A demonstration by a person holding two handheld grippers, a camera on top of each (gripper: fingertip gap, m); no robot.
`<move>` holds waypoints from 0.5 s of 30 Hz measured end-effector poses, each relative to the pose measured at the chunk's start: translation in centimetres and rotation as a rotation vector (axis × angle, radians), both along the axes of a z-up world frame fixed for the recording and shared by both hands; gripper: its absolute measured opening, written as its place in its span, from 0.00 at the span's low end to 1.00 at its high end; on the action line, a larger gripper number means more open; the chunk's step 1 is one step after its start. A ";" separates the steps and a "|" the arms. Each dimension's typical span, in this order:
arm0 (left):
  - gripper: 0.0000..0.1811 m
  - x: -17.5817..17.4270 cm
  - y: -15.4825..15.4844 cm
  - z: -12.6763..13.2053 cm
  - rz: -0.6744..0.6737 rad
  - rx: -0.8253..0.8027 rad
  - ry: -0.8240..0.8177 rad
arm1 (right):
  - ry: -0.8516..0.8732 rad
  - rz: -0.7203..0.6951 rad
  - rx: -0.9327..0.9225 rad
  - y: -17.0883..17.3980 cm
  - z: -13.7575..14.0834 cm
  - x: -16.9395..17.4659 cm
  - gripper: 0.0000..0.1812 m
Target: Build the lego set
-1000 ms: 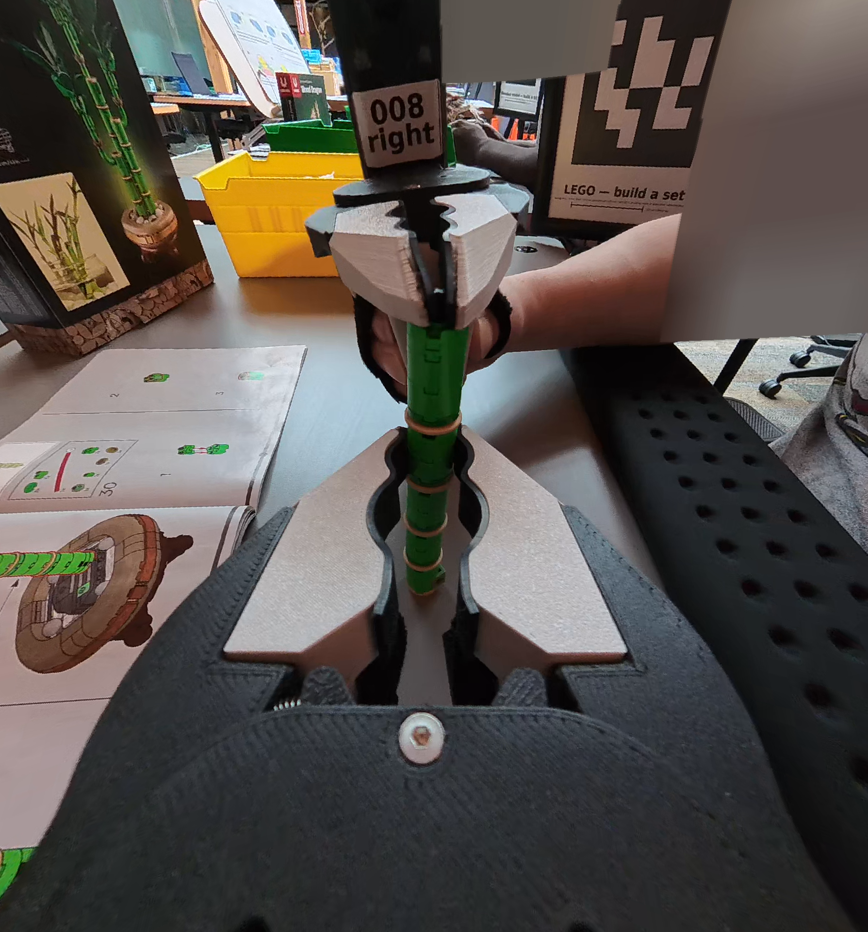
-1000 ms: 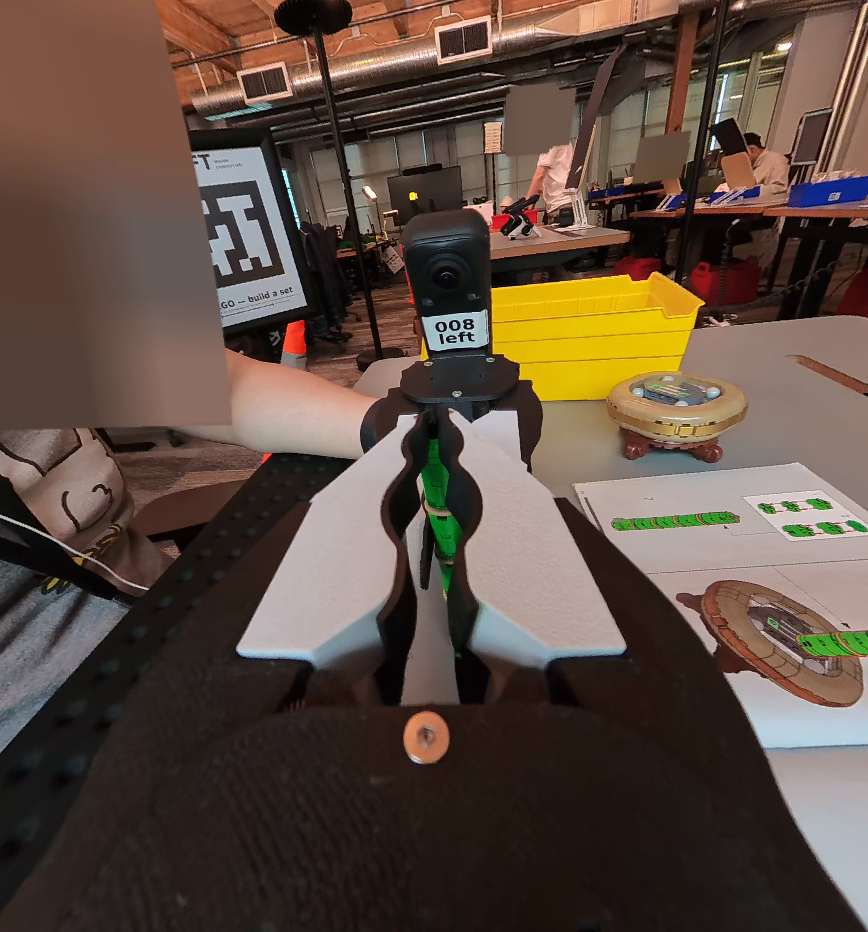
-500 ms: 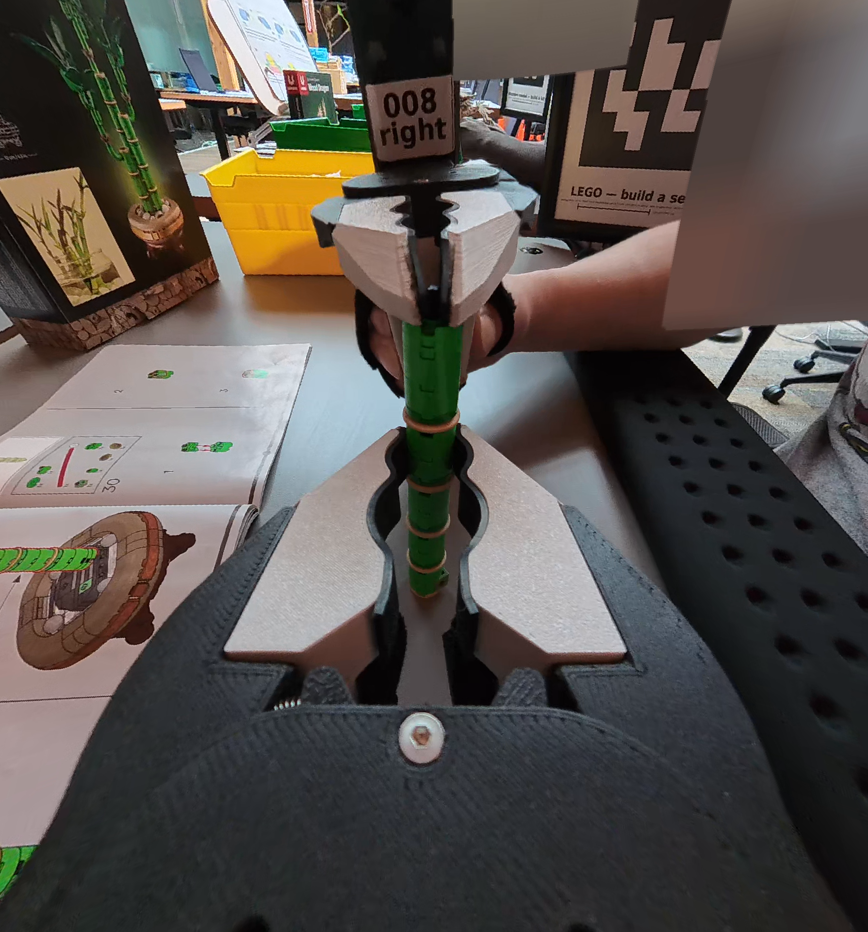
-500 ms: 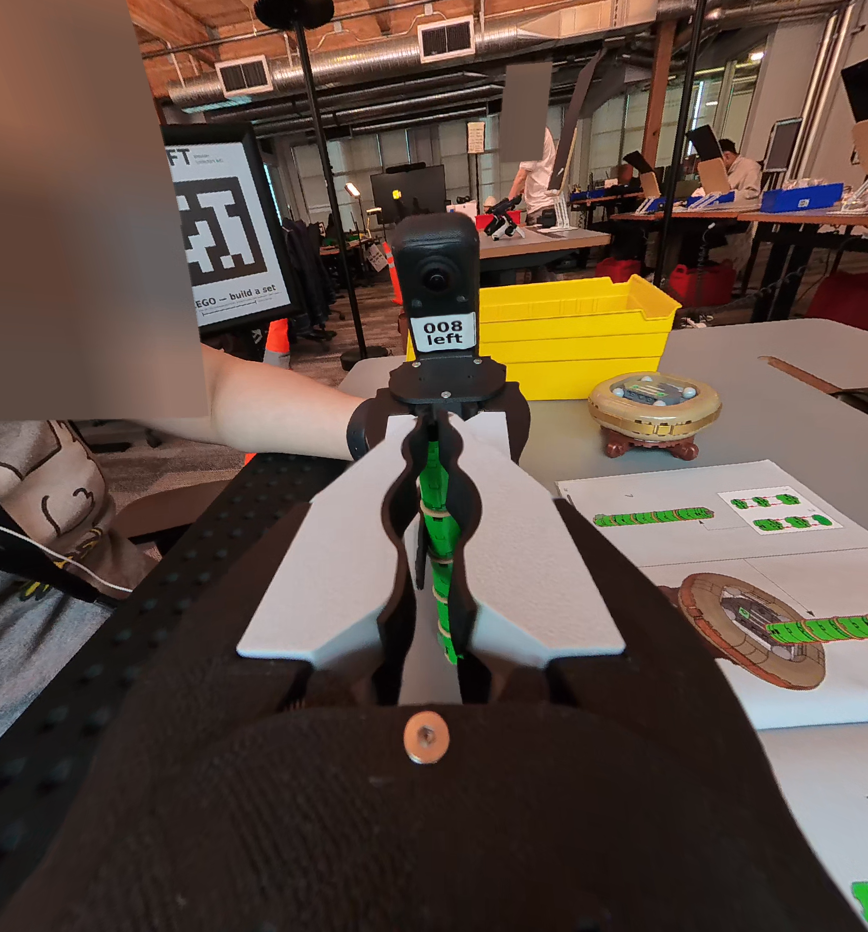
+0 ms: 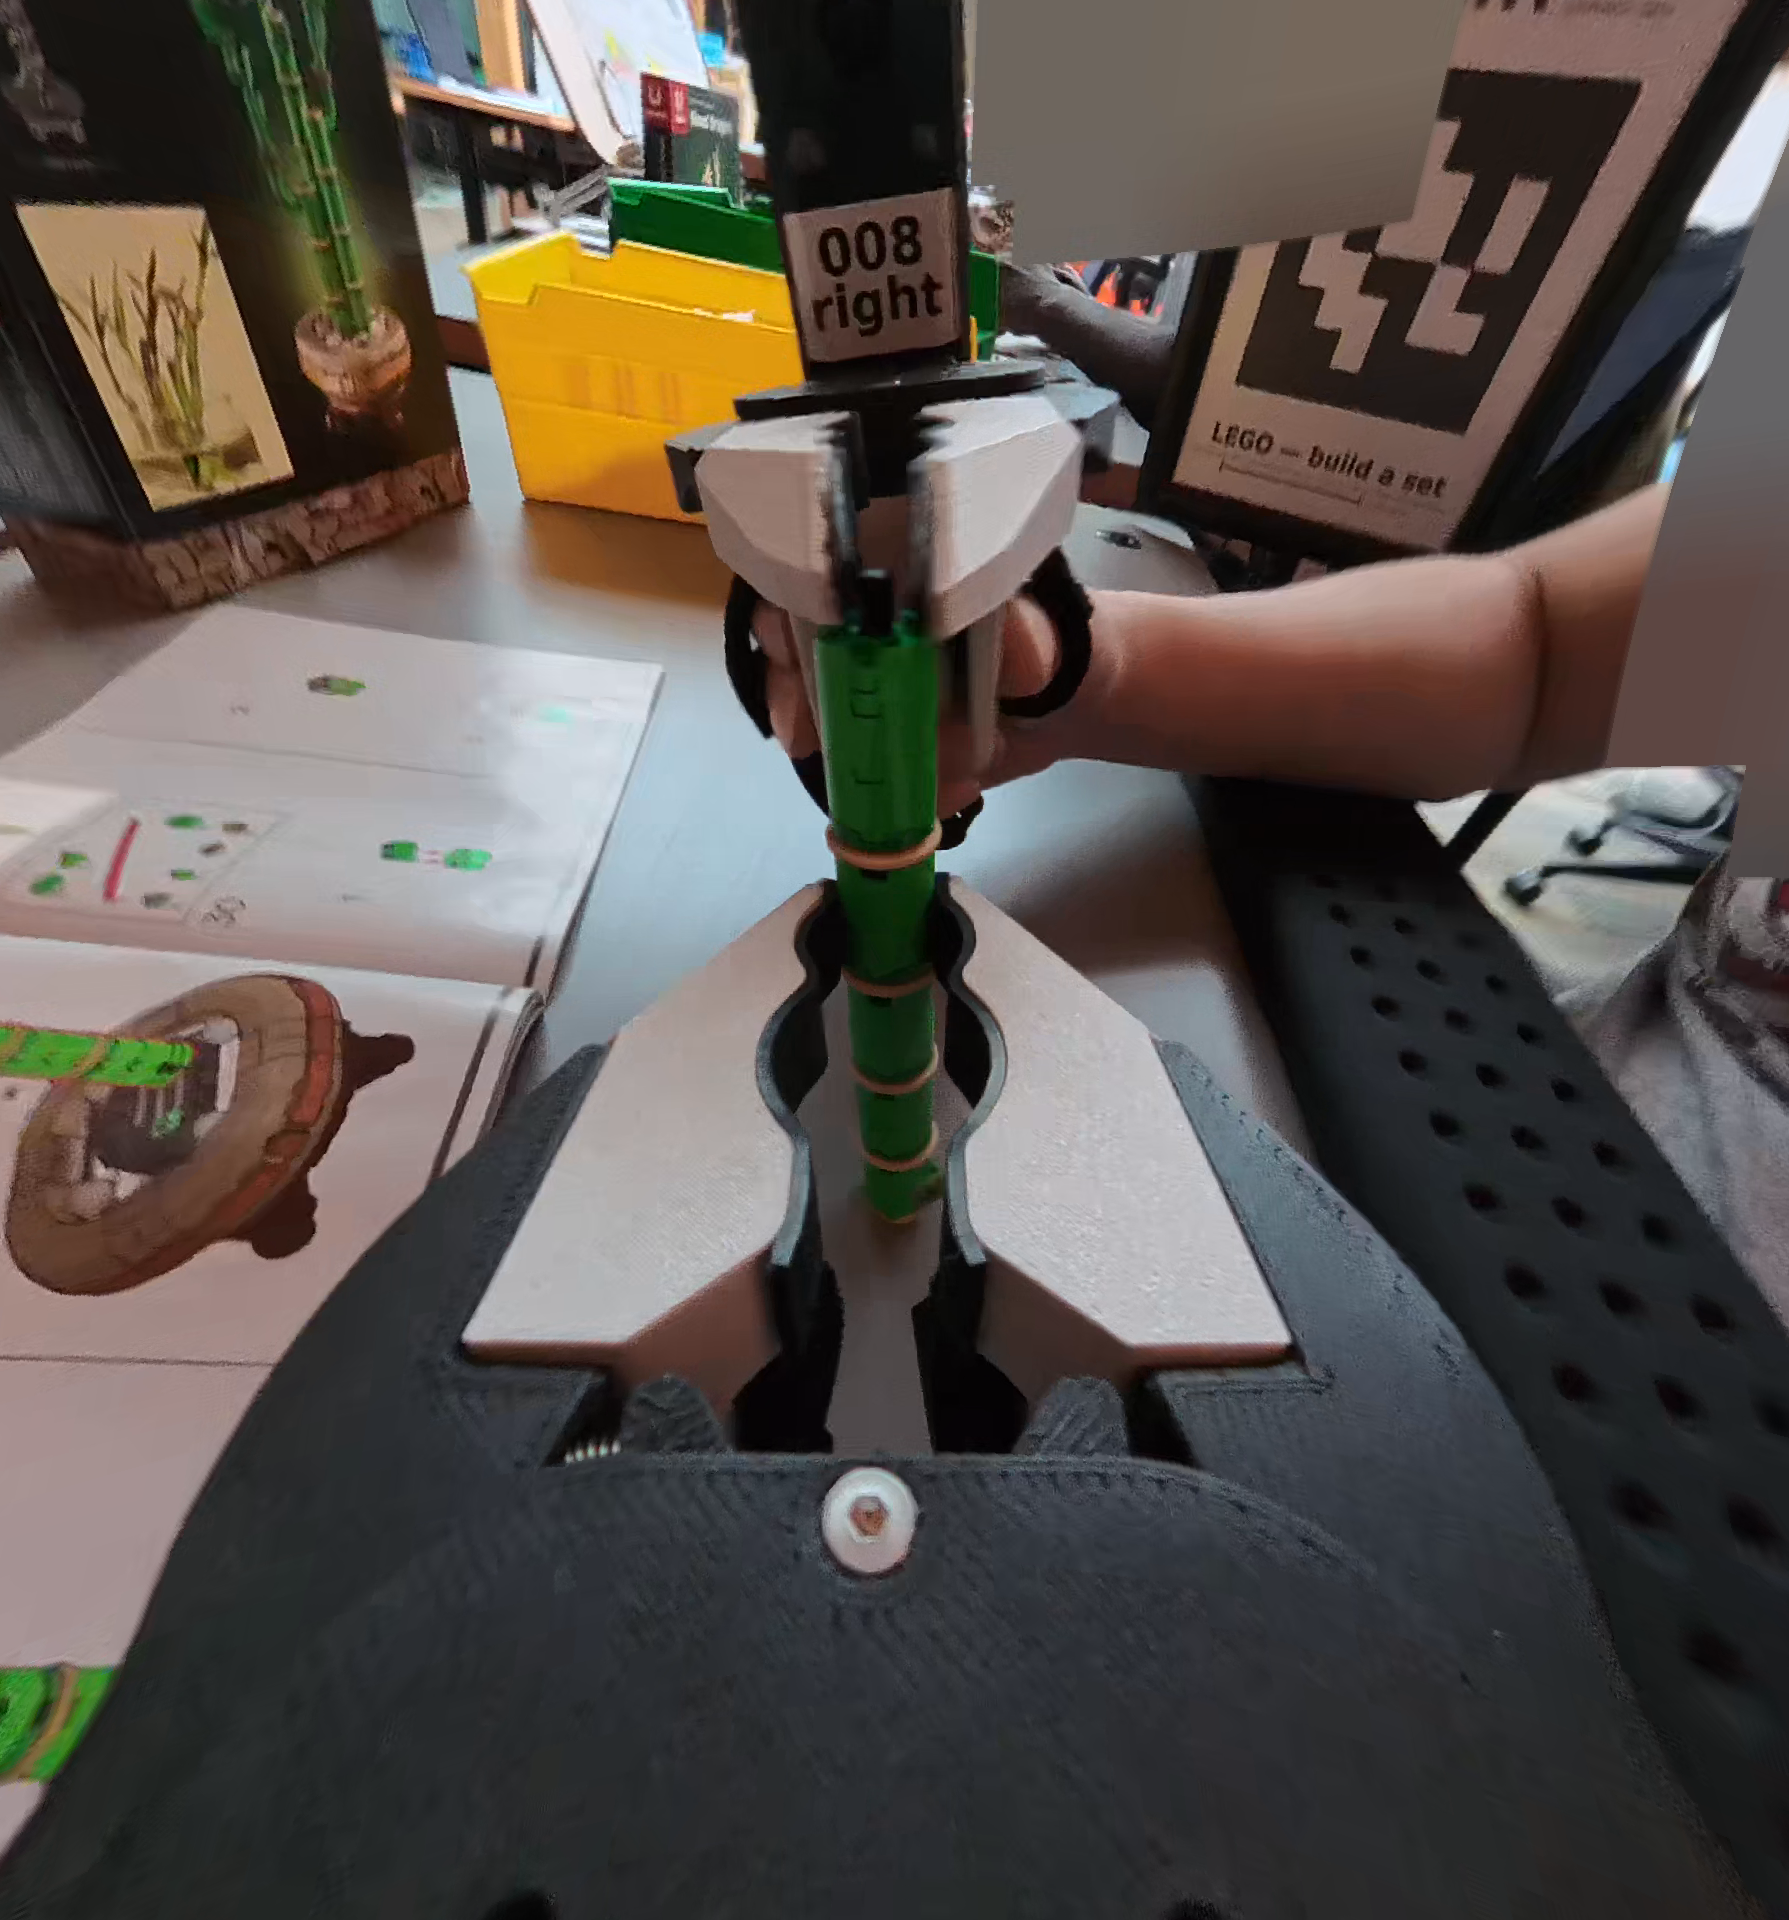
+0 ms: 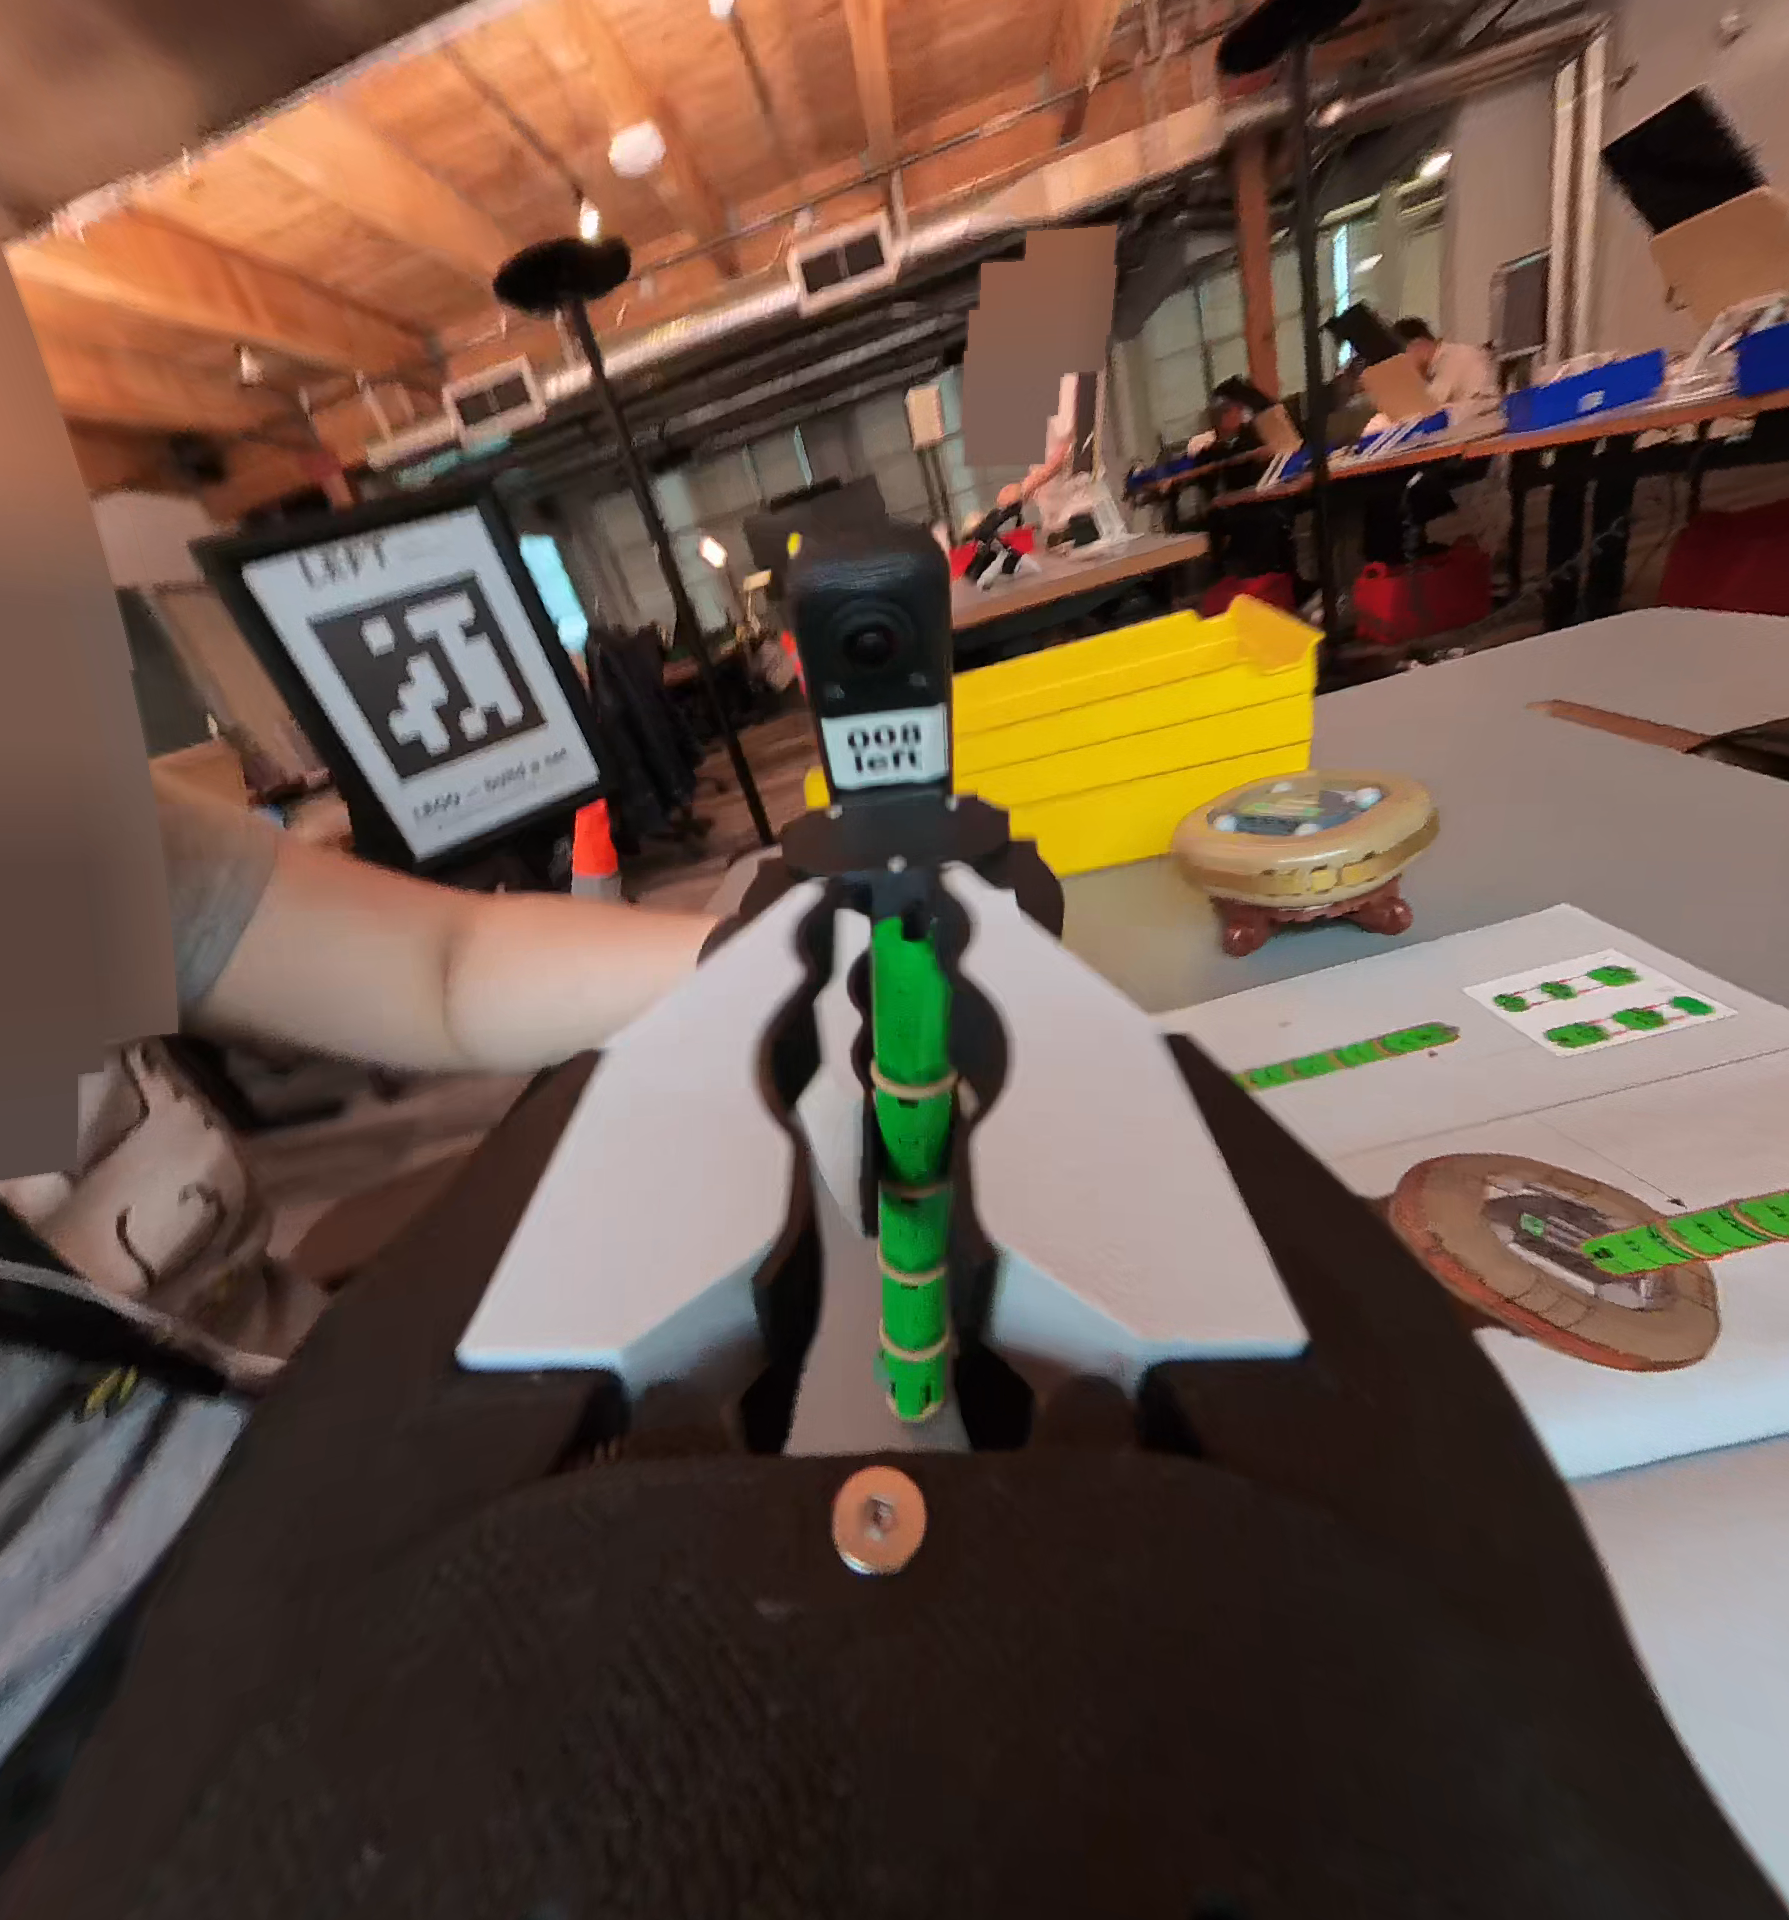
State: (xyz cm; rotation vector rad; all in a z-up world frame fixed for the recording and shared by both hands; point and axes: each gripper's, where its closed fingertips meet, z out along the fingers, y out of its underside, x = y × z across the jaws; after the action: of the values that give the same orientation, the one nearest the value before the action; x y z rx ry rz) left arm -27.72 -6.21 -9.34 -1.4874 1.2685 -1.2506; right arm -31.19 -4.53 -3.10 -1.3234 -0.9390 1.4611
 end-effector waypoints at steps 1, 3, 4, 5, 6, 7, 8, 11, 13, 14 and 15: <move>0.09 0.0 0.4 0.1 0.010 -0.095 -0.007 | 0.051 -0.020 -0.044 0.8 0.7 0.4 0.17; 0.08 -0.1 0.8 1.0 -0.012 -0.334 -0.066 | 0.140 -0.061 -0.126 2.5 1.6 1.9 0.20; 0.08 -0.2 0.9 1.4 -0.025 -0.443 -0.098 | 0.171 -0.093 -0.168 3.4 1.5 2.7 0.20; 0.08 -0.3 1.1 1.6 -0.023 -0.526 -0.124 | 0.195 -0.109 -0.220 4.2 1.2 3.5 0.20; 0.08 -0.4 1.1 1.6 -0.020 -0.582 -0.144 | 0.217 -0.099 -0.287 4.6 0.8 4.0 0.19; 0.08 -0.4 1.1 1.4 -0.022 -0.636 -0.146 | 0.231 -0.059 -0.363 4.7 0.3 4.1 0.18; 0.08 -0.5 1.0 1.1 -0.030 -0.685 -0.138 | 0.235 -0.007 -0.444 4.6 -0.2 4.0 0.17; 0.08 -0.6 1.1 1.0 -0.034 -0.741 -0.154 | 0.162 0.114 -0.628 3.7 -2.4 2.4 0.18; 0.08 -0.7 1.1 1.0 -0.042 -0.735 -0.150 | 0.093 0.167 -0.646 2.6 -3.4 1.0 0.18; 0.08 -0.7 1.0 1.1 -0.051 -0.727 -0.146 | 0.061 0.185 -0.638 2.1 -3.8 0.4 0.18; 0.08 -0.7 0.8 1.0 -0.060 -0.718 -0.135 | 0.036 0.203 -0.632 1.6 -4.1 -0.1 0.18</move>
State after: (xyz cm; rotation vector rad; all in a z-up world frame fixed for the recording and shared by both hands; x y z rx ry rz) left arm -28.42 -5.45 -8.30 -1.8075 0.8039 -1.9384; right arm -31.30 -2.92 -7.18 -1.6713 -0.6149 2.0366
